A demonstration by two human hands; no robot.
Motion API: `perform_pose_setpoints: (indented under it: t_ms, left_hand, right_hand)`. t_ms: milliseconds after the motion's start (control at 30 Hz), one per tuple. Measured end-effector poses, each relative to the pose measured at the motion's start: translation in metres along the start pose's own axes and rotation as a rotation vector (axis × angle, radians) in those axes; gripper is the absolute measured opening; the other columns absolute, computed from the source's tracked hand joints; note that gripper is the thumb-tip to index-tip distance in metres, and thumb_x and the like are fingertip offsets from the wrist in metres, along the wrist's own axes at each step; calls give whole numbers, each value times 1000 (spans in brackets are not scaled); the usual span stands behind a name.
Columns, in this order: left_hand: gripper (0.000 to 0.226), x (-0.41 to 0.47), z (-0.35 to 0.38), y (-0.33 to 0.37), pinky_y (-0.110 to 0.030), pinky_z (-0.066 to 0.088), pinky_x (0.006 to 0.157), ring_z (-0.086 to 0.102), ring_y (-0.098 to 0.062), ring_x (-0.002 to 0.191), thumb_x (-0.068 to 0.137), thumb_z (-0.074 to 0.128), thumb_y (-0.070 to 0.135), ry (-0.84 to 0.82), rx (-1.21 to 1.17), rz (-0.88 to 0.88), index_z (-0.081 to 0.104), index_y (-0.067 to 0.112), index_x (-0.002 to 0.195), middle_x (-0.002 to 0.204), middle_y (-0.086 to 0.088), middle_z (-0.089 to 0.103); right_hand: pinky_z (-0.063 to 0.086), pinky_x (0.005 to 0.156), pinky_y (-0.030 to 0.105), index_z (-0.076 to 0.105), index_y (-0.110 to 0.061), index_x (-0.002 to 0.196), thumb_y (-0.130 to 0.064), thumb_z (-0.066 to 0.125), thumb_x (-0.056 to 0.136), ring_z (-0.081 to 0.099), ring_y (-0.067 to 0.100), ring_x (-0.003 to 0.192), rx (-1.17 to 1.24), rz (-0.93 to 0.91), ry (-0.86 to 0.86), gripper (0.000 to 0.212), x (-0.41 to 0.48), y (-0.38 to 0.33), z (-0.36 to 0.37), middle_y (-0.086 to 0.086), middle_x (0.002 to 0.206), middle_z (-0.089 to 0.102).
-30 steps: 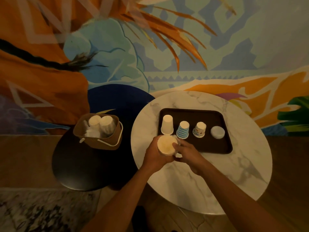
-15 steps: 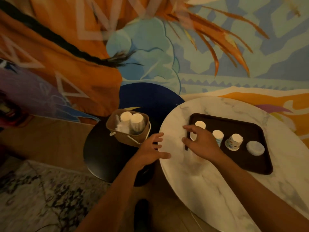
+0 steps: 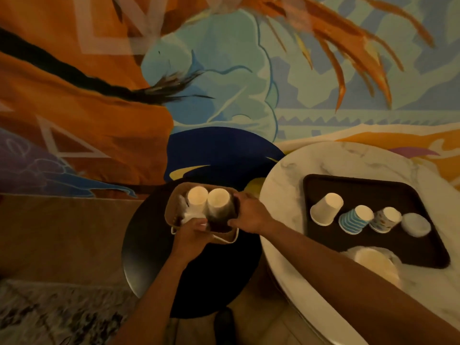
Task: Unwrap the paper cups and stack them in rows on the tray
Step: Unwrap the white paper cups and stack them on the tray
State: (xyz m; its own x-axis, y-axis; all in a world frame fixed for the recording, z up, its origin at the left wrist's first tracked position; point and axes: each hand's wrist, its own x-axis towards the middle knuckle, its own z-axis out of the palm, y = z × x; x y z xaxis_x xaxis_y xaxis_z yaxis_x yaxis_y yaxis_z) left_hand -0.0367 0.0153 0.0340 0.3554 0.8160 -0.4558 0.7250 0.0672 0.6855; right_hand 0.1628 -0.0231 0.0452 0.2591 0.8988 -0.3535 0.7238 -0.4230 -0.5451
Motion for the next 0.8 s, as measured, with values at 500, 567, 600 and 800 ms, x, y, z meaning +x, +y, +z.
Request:
perform_pose_setpoints:
  t_ms: [500, 567, 600, 800]
  left_hand:
    - [27, 87, -14, -20, -37, 44, 102, 56, -16, 116, 91, 70, 30, -65, 221, 68, 54, 38, 111, 115, 13, 56]
    - [30, 91, -13, -18, -39, 43, 106, 56, -19, 119, 92, 70, 27, -55, 240, 45, 56, 33, 118, 121, 8, 58]
    - [34, 93, -12, -17, -41, 43, 107, 56, -20, 121, 91, 70, 27, -57, 258, 31, 56, 30, 122, 125, 6, 59]
    - [57, 102, -10, -14, -40, 46, 107, 56, -20, 123, 80, 80, 29, -62, 267, 62, 51, 28, 129, 129, 4, 61]
  right_hand:
    - [50, 100, 36, 40, -22, 135, -69, 80, 62, 59, 22, 123, 6, 219, 191, 96, 98, -28, 73, 3, 132, 57]
    - [52, 97, 35, 39, -22, 135, -67, 83, 60, 61, 20, 118, 56, 217, 192, 98, 95, -28, 69, 1, 129, 59]
    - [52, 97, 35, 39, -23, 134, -65, 85, 60, 61, 20, 117, 77, 213, 191, 98, 92, -28, 67, 0, 128, 59]
    - [46, 76, 25, 42, -30, 119, -47, 96, 54, 59, 13, 99, 192, 150, 134, 86, 77, -21, 33, -8, 109, 56]
